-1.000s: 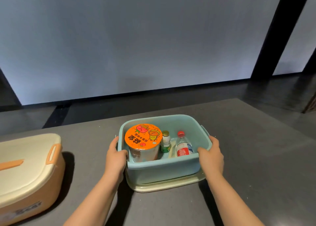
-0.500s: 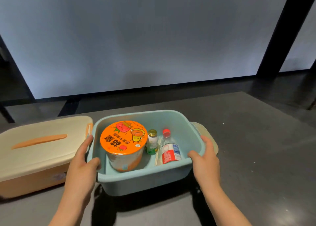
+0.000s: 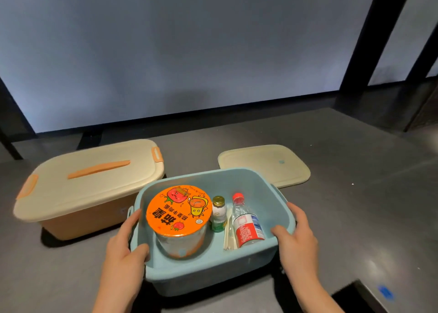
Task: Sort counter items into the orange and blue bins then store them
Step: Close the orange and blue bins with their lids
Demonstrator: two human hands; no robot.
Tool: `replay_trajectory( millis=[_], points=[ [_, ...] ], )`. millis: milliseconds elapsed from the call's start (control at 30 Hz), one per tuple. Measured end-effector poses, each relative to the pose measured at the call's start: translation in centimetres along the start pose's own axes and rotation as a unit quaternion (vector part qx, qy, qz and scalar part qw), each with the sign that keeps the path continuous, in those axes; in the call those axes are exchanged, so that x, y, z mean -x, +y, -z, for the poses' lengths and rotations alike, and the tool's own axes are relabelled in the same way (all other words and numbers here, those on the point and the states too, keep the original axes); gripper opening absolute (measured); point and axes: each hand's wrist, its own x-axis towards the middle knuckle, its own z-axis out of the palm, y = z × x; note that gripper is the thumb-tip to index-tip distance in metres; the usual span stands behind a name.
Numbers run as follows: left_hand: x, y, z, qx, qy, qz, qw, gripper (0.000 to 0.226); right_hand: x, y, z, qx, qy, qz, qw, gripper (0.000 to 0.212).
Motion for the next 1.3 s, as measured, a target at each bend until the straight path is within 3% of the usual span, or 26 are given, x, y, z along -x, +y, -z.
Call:
replay_trajectory(
  millis=[400, 967, 1167, 1300],
  points=[
    [-0.2, 0.3, -5.3, -0.022, -0.093, -0.015, 0.995, 0.070, -1.9, 1.1, 2.5, -0.009, 0.007, -0.040, 0.999, 0.056],
    [-5.3, 3.2, -16.6, -0.031, 0.054, -0.041, 0.997, 0.047, -13.4, 2.1, 4.3, 0.024, -0.053, -0.005, 0.998, 0.052],
    [-7.3, 4.0, -18.8, -0.095, 0.093, -0.047, 0.990, 0.046, -17.2, 2.0, 3.5, 0.034, -0.062, 0.009, 0.997, 0.050],
    [-9.0, 4.7, -19.3, -0.167, 0.079, -0.057, 0.981, 0.049, -18.9, 1.5, 3.2, 0.053, -0.075, 0.017, 0.996, 0.054]
  ],
)
